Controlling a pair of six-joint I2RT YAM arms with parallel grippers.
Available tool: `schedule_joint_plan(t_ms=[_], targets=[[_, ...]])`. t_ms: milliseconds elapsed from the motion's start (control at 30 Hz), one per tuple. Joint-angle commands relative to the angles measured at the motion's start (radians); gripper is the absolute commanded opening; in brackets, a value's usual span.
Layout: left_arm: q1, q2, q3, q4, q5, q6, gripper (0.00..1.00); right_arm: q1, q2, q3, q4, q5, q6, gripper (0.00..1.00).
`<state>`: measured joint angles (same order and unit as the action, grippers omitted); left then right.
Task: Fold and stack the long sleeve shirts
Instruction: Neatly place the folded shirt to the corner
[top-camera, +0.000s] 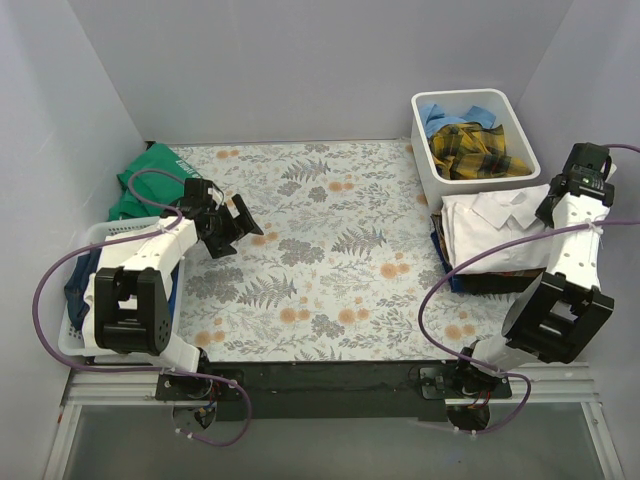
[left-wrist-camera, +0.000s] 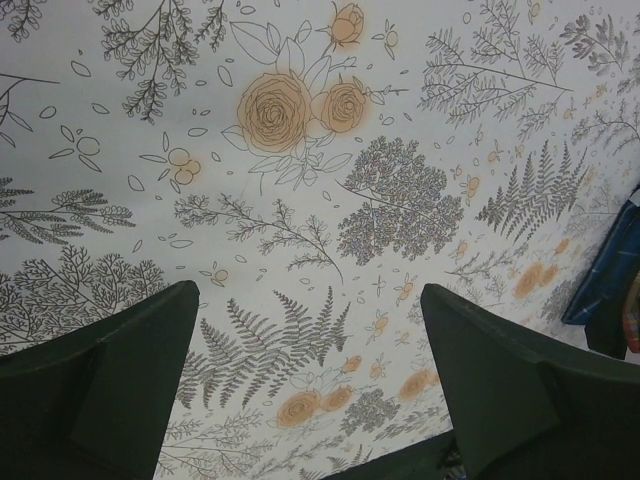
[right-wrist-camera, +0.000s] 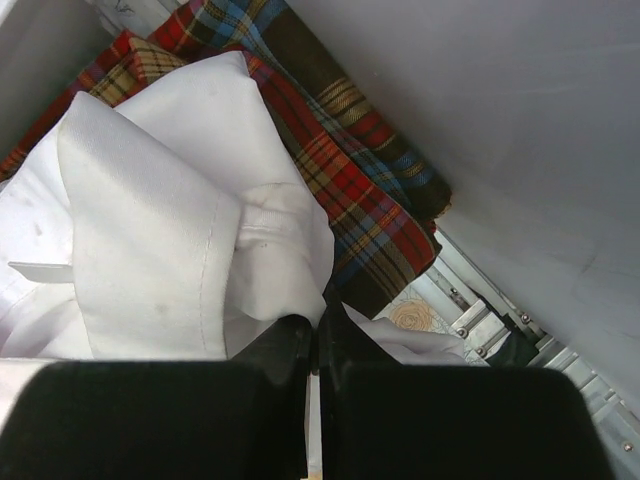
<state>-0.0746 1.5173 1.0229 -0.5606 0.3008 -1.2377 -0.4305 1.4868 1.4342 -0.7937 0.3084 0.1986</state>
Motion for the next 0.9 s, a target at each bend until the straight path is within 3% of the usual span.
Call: schedule_joint_plan(t_ms=[0,100,233,333,567,867], targets=[[-0.004,-0.002,0.042,-0.005,0.006,0.010,0.95,-0.024,-0.007,-0.023,0.113,0.032,0.036,0.01],[-0.005,0.006,0.048,-0.013,0.006,0.018,0.96,-0.025,0.007,-0.029,0.128,0.018,0.051,0.17],[-0.005,0.006,0.054,-0.015,0.006,0.029,0.98,-0.025,-0.014,-0.026,0.136,0.026,0.071,0.57],[-0.005,0.001,0.059,-0.013,-0.006,0.029,0.98,-0.024,-0.051,-0.023,0.148,0.040,0.081,0.68],[-0.005,-0.006,0.078,-0.007,-0.005,0.037,0.98,0.002,-0.143,-0.040,0.148,0.006,0.096,0.70],[-0.059,-0.055,0.092,0.007,-0.044,0.075,0.98,0.297,-0.287,-0.077,0.143,0.012,0.065,0.70]])
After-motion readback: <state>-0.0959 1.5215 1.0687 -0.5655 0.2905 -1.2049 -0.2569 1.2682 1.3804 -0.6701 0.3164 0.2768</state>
